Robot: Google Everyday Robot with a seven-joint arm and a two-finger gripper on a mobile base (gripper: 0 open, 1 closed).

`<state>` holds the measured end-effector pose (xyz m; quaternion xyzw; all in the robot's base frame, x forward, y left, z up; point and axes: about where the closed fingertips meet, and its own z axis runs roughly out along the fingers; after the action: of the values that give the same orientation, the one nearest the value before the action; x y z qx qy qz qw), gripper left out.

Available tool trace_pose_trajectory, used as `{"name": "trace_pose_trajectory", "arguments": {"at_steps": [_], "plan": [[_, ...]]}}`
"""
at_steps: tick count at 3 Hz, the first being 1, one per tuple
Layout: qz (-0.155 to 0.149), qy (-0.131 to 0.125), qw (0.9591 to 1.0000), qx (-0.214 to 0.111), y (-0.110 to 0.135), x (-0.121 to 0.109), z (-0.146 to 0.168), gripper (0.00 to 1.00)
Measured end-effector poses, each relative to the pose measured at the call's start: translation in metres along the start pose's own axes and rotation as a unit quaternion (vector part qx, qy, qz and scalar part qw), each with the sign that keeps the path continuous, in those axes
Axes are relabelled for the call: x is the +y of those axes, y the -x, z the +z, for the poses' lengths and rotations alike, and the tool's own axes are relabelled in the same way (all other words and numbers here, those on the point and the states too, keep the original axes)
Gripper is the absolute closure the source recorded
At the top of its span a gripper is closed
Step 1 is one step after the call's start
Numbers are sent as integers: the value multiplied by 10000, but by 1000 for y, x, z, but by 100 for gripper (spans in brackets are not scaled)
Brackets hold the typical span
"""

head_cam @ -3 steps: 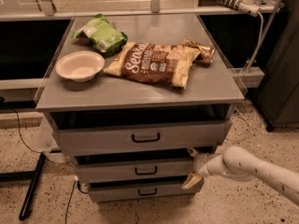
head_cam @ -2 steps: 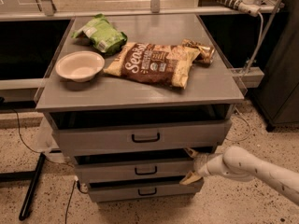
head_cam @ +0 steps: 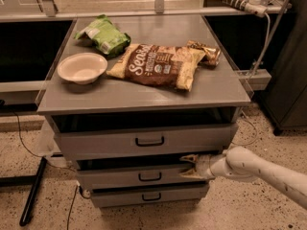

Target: Open middle drawer

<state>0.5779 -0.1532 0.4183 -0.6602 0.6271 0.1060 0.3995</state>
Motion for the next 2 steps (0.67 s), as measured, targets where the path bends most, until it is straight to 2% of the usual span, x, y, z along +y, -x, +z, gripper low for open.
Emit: {"name": "trace_pose_trajectory", "arguments": {"at_steps": [1,2], "plan": [[79,284,9994,-179,2,14,-13,88],[198,421,9987,-231,2,29,-40,100]]}}
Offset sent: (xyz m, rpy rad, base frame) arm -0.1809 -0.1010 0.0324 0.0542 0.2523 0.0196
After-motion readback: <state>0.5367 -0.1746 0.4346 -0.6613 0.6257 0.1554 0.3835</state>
